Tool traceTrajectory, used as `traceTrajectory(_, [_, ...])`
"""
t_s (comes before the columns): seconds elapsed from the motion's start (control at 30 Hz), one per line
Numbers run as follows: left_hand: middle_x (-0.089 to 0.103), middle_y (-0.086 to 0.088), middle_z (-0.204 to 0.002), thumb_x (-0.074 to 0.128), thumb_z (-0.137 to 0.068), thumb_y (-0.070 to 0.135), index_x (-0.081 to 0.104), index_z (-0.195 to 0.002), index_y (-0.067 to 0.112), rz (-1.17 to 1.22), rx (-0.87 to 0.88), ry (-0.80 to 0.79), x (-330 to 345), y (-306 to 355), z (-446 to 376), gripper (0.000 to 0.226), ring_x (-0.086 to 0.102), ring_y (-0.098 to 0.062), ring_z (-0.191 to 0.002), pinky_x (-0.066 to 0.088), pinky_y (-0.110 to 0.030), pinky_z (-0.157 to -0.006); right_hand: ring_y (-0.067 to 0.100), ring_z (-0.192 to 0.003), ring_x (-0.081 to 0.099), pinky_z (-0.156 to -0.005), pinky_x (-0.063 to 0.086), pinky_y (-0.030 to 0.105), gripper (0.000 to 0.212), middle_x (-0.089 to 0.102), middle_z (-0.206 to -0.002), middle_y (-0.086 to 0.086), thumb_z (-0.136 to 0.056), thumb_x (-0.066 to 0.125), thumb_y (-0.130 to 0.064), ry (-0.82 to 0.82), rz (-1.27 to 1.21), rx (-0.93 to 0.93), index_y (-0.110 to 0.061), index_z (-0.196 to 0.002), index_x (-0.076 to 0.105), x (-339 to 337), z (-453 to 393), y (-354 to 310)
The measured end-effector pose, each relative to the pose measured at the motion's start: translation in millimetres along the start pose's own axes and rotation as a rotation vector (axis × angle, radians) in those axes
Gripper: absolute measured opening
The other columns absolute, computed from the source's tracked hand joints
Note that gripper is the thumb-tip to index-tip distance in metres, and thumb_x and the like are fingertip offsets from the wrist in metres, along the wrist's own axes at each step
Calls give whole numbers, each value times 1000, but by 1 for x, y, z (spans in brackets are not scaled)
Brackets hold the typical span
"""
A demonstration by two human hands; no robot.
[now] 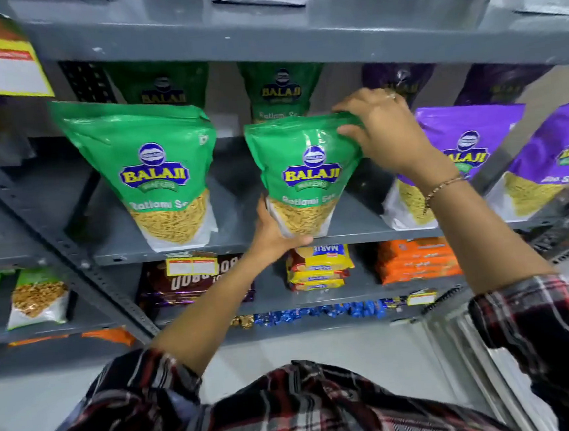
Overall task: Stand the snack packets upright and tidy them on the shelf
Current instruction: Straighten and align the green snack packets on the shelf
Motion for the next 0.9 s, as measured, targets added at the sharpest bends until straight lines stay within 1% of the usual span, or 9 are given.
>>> traceTrajectory(0.1, [46,-8,-139,88,-33,47,25,-132,15,-38,-4,24,4,-8,-14,121,47,-25,-128,44,-49,-104,32,-115,52,-99,41,41,33,60,-124,12,-91,53,-25,4,-136,-53,-15,-121,56,4,1,9])
traceTrajectory(0.27, [61,10,-120,86,-39,59,39,-126,30,-204,-48,94,0,-23,-16,103,59,-13,-109,46,-24,-87,28,-100,65,-87,50,40,21,73,-105,7,-90,54,-26,160,-374,27,-17,-103,68,7,-6,13])
traceTrajectory(0.43, [60,2,-129,87,-48,52,34,-132,26,-254,-49,112,0,-23,-14,102,56,-15,-112,48,-29,-92,29,-93,64,-84,50,36,19,74,-97,6,-89,56,-27,202,-432,40,-18,-98,70,10,-14,16])
traceTrajectory(0.53, [50,-1,-132,89,-56,33,27,-133,16,-212,-38,89,0,-22,-7,100,50,-17,-121,44,-30,-93,27,-102,63,-92,48,37,23,72,-107,7,-89,56,-28,86,-455,-21,-17,-106,66,7,-18,23])
traceTrajectory(0.63, [42,-7,-126,88,-60,23,31,-129,8,-150,4,369,8,-23,13,91,46,-13,-113,40,-24,-92,14,-104,61,-97,44,26,39,66,-120,5,-87,58,-36,54,-509,-82,-15,-120,56,-2,-10,36])
traceTrajectory(0.7, [50,-9,-108,78,-74,29,43,-113,10,-200,54,577,25,-20,33,56,51,-18,-92,46,-32,-81,15,-97,61,-92,43,24,40,64,-122,7,-88,57,-36,112,-499,-70,-13,-120,56,-8,1,56])
traceTrajectory(0.77, [58,-3,-92,61,-88,31,52,-98,15,-299,189,512,45,-12,44,21,55,-18,-79,45,-32,-72,22,-105,60,-93,40,25,33,64,-121,9,-90,55,-30,170,-437,-45,-12,-117,60,-16,14,87])
traceTrajectory(0.83, [65,2,-86,53,-92,33,57,-92,20,-419,264,274,69,1,42,14,61,-16,-73,42,-21,-64,23,-108,59,-90,38,20,29,65,-118,11,-91,54,-24,205,-400,-1,-10,-114,62,-26,29,126])
traceTrajectory(0.9, [68,1,-91,47,-94,35,58,-98,21,-522,319,56,98,17,29,18,66,-21,-80,48,-27,-70,28,-110,58,-93,40,26,29,64,-119,15,-90,54,-20,223,-314,51,-8,-116,61,-34,43,167])
Point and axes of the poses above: each hand's wrist, its own z-axis away from the middle knuckle, its own x-axis out of the palm, y = z × x, the point moved 1 cm from there along -z, towards the middle knuckle
